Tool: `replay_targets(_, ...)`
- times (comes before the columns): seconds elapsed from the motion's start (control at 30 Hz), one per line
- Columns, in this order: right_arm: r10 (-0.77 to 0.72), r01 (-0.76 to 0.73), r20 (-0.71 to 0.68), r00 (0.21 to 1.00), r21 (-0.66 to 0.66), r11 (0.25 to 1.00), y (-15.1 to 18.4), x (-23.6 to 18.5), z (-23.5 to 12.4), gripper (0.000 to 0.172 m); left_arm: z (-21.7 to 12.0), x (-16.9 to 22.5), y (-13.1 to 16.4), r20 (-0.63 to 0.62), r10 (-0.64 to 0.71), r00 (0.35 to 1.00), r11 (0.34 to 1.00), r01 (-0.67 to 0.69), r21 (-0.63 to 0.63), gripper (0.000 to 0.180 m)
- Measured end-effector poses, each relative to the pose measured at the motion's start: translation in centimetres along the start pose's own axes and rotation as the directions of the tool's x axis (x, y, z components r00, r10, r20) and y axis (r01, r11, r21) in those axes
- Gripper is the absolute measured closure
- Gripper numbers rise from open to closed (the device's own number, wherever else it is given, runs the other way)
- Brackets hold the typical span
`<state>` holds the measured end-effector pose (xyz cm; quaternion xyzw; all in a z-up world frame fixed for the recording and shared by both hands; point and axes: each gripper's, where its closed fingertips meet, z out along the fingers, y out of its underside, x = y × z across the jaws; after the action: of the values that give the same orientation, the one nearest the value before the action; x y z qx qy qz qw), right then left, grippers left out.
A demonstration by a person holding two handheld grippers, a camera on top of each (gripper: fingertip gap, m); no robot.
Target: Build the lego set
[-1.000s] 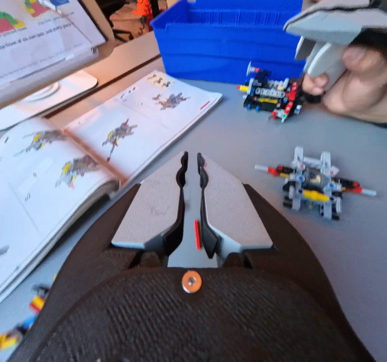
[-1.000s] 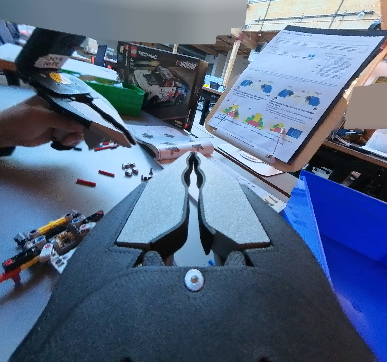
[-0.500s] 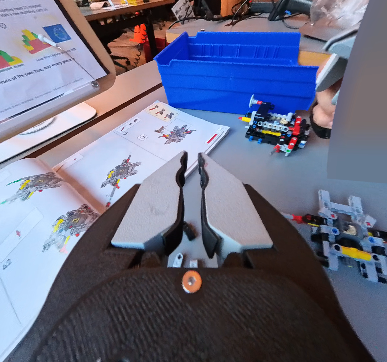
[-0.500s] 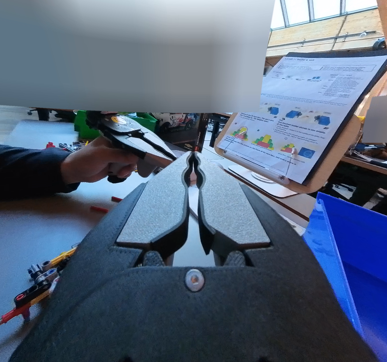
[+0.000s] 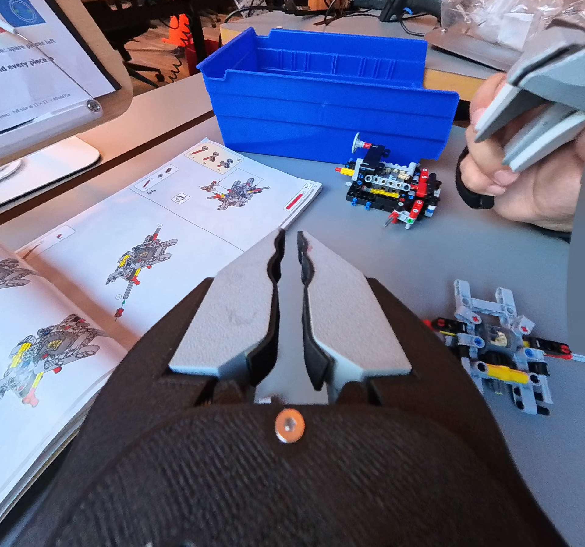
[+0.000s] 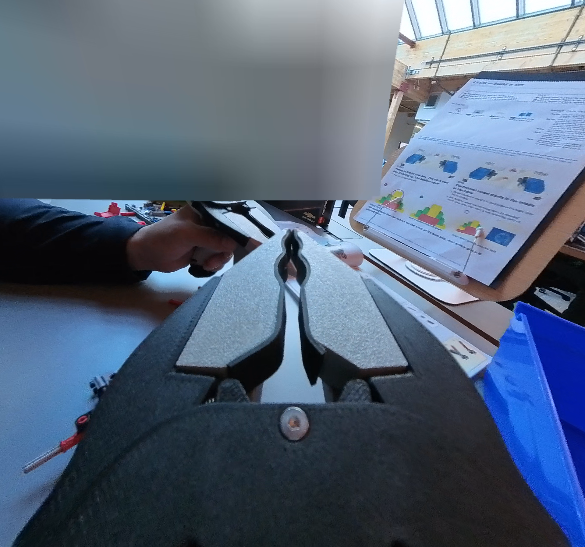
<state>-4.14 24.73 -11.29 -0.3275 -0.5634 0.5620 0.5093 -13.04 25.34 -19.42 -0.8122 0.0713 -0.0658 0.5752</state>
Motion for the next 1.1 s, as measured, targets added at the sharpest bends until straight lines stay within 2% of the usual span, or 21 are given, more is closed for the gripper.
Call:
replay_targets(0.43,0.032,-0.005,0.222,0.975,-0.121,0.993,2.0,-4.0,1.0,0.172,-0.2,1.7,0.4,-0.045,0.067,0.997,0.996,-0.070,-0.055,0.178)
replay_targets(1.1,0.066,-0.020,0.265,0.962,-0.172,0.985,3.3,-5.0,1.3,0.172,-0.2,2.1,1.0,-0.066,0.048,0.997,0.997,-0.052,-0.062,0.180)
